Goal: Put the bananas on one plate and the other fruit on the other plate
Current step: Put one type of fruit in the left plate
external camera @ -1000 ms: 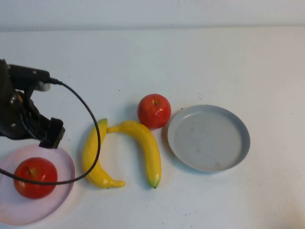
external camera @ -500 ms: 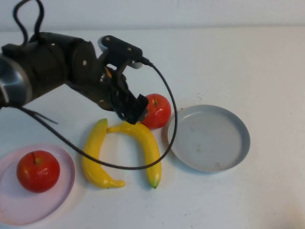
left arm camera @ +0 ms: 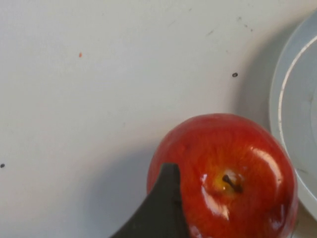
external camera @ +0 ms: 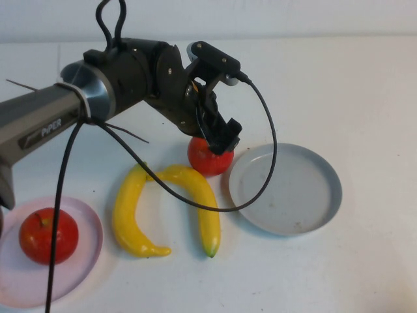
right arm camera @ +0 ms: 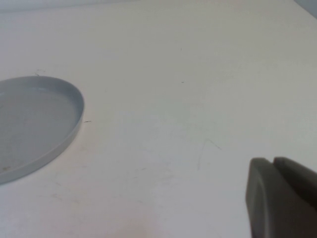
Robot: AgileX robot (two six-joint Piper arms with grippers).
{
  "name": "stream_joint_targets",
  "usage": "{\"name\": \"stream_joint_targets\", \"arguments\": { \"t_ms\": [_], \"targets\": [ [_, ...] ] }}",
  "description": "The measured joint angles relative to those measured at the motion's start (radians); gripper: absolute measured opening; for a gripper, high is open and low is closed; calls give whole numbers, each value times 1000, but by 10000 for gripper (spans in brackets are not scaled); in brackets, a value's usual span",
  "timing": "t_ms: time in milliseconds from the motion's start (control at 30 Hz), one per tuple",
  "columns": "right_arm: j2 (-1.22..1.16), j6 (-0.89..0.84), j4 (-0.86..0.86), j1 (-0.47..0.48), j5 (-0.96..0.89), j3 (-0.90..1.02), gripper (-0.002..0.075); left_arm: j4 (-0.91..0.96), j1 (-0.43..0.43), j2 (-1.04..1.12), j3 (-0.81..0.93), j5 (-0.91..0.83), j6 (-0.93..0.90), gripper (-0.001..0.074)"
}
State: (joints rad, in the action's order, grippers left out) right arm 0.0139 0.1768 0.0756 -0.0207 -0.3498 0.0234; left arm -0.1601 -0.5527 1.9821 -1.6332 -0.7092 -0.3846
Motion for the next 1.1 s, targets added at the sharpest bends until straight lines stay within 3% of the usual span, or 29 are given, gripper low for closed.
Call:
{"name": "stream_joint_targets", "arguments": {
  "t_ms": [767, 933, 1100],
  "targets": [
    [0, 0, 0, 0, 0, 0, -15, 46, 0, 92, -34, 13, -2, 667],
    [0, 0, 0, 0, 0, 0, -15, 49, 0, 92, -36, 11, -2, 578],
    [0, 0, 0, 0, 0, 0, -15, 49, 0, 74, -36, -21, -2, 578]
  ]
}}
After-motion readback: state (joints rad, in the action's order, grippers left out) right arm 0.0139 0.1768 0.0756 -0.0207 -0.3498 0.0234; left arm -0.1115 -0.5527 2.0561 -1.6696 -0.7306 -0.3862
